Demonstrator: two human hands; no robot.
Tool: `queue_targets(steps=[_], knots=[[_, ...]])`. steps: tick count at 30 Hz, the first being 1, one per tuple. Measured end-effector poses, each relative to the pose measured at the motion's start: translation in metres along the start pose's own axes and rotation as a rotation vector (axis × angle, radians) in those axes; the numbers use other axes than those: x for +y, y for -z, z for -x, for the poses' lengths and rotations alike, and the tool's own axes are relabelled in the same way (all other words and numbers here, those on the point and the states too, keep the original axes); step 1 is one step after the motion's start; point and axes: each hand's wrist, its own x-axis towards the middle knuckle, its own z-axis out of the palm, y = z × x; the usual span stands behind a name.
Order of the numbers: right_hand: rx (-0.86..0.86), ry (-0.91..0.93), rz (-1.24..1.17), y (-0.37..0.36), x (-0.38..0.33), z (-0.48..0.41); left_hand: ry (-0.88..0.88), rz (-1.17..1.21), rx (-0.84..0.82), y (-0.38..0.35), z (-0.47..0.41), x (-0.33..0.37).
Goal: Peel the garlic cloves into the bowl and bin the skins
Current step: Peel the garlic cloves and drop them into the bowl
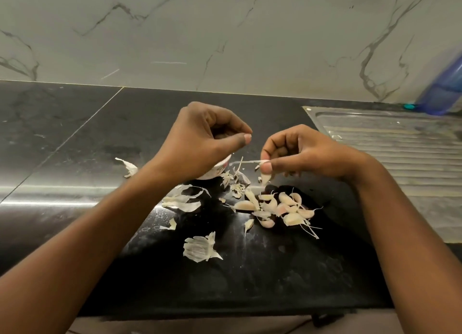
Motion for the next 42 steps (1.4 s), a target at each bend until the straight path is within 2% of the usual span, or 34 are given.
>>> queue_targets(steps=[7,16,21,26,32,37,42], knots=[[0.001,0.077,-0.142,0.001,0.003,-0.002,-0.004,0.044,-0.202,-0.004,0.007,0.003],[0.057,0.106,-0.161,0.001,0.005,-0.001,0.028,-0.028,-0.174,-0.005,0.008,0.005],[0.16,0.132,-0.164,0.005,0.006,0.001,0.089,0.006,-0.267,0.0,0.008,0.006],[0.18,0.164,-0.134,0.004,0.005,0.002,0.029,0.051,-0.208,0.001,0.01,0.01],[0.206,0.138,-0.154,0.006,0.005,0.002,0.065,0.099,-0.178,0.0,0.008,0.008],[0.211,0.08,0.04,0.004,0.01,-0.002,0.033,0.117,-0.208,0.0,0.008,0.011],[0.166,0.057,0.032,0.004,0.01,-0.001,0.004,0.093,-0.167,0.001,0.006,0.01]])
